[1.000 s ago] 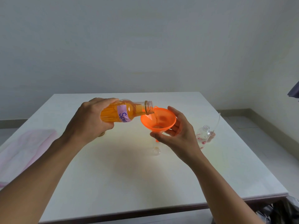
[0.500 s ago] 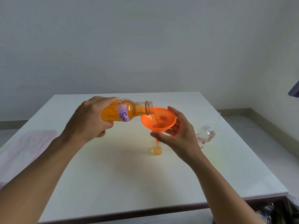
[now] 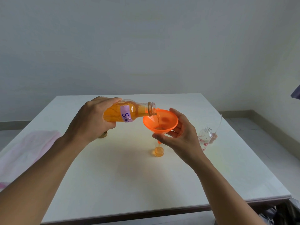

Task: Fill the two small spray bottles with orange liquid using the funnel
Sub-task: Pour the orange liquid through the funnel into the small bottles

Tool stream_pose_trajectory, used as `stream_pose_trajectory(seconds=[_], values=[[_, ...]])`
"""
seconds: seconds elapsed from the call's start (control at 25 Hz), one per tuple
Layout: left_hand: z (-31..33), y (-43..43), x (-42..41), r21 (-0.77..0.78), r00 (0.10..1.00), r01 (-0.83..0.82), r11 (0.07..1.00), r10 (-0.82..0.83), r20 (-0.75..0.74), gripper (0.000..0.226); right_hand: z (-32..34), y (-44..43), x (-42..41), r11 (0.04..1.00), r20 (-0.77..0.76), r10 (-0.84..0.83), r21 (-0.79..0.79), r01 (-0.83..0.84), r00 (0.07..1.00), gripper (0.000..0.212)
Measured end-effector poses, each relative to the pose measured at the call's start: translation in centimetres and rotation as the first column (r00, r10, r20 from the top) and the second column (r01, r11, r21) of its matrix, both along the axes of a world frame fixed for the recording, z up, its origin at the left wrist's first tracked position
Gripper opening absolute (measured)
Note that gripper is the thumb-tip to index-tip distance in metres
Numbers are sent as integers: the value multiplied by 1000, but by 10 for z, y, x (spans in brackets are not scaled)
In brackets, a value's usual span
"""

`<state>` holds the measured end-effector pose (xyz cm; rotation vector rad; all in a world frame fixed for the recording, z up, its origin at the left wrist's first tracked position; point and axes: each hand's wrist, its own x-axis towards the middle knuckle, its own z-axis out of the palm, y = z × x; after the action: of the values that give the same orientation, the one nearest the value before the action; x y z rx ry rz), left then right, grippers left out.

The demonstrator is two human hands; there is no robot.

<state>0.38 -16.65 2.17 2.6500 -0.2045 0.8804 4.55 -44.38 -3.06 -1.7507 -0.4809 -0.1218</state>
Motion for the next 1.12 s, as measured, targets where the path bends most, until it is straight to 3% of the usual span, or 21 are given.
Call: stream_pose_trajectory(seconds=[0.6, 1.12], values=[[4, -1, -1, 44, 1000, -10, 999, 10, 6, 80, 3, -1, -3, 1000, -7, -6, 19, 6, 1000, 100], [-9, -6, -2, -54, 1000, 9, 998, -10, -17, 80, 4, -1, -2, 1000, -12, -3, 5, 3, 1000, 100]])
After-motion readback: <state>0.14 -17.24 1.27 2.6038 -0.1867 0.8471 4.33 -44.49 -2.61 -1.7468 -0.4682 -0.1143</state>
